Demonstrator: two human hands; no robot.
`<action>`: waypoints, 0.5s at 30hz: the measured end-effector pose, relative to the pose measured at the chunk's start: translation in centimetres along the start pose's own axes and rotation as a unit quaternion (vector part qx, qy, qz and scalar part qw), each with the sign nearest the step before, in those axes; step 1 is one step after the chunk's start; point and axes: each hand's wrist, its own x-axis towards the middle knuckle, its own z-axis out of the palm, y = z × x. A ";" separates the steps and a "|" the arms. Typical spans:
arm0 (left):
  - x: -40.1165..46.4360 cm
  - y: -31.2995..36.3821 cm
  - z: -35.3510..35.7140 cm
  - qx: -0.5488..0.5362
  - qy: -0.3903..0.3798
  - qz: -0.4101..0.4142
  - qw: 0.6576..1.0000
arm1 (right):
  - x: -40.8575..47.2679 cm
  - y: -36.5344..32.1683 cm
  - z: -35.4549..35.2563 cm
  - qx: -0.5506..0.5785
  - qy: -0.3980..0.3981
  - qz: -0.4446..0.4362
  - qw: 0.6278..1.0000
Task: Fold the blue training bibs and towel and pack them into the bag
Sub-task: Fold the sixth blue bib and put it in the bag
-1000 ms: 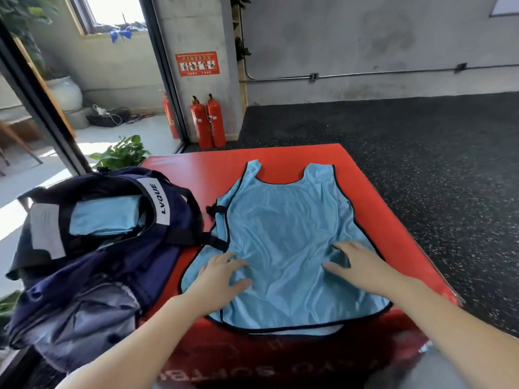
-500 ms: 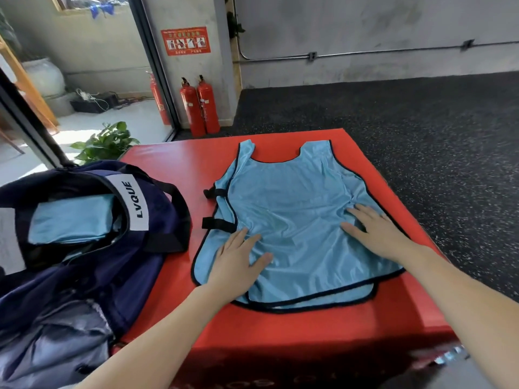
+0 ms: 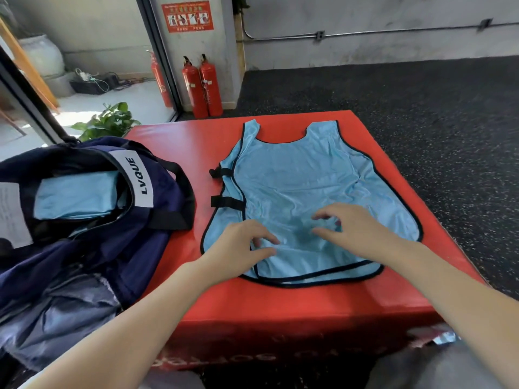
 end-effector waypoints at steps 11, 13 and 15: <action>-3.6 -0.7 -1.7 0.049 -0.113 0.018 0.992 | -2.6 -4.1 3.4 0.023 -0.140 -0.037 0.989; -3.6 -1.2 -1.8 0.063 -0.120 0.015 0.991 | -2.5 -4.3 3.4 0.017 -0.139 -0.040 0.989; -3.6 -1.3 -1.7 0.064 -0.117 0.008 0.991 | -2.3 -4.5 3.5 0.010 -0.141 -0.042 0.989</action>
